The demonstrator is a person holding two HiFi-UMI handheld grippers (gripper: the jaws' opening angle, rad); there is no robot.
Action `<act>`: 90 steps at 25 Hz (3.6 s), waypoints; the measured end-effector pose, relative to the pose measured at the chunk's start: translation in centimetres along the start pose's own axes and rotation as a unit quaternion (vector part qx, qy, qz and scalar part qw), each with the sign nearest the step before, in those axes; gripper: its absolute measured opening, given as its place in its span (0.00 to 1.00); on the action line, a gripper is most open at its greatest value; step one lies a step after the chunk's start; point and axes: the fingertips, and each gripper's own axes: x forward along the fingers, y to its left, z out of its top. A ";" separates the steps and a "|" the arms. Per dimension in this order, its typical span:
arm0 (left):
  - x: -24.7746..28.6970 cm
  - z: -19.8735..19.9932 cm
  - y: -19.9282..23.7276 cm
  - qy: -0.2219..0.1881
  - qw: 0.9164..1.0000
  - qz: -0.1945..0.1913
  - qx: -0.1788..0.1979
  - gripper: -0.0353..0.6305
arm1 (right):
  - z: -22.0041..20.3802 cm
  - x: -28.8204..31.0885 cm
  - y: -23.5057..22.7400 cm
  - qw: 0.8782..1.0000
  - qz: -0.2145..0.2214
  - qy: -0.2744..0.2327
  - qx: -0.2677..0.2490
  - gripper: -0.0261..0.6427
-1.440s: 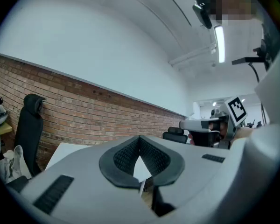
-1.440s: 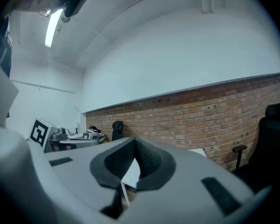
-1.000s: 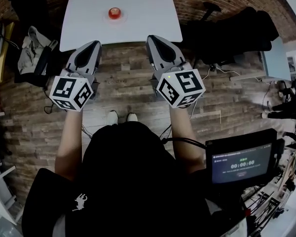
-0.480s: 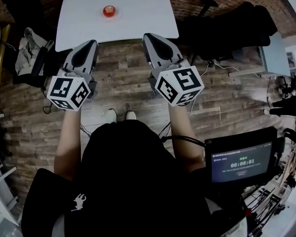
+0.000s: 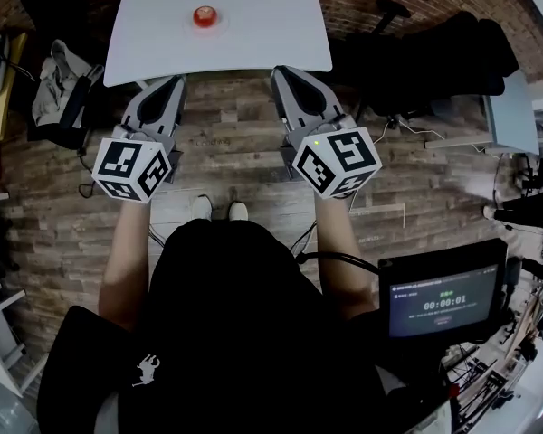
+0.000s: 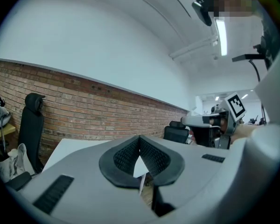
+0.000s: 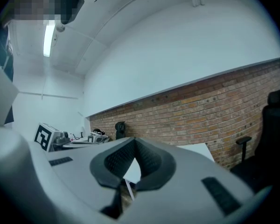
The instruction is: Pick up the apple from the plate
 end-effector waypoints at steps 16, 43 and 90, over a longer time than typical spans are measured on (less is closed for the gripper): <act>-1.4 -0.5 0.0 -0.006 0.999 0.031 -0.010 0.06 | -0.7 -0.5 -0.1 1.000 0.027 0.000 0.002 0.05; 10.9 0.5 11.5 0.021 0.998 -0.056 0.000 0.06 | 0.0 14.7 -4.7 1.000 -0.003 0.003 0.002 0.04; 25.1 -4.8 26.4 0.085 0.990 -0.096 -0.065 0.06 | -6.2 36.8 -10.8 0.995 0.037 0.090 -0.023 0.04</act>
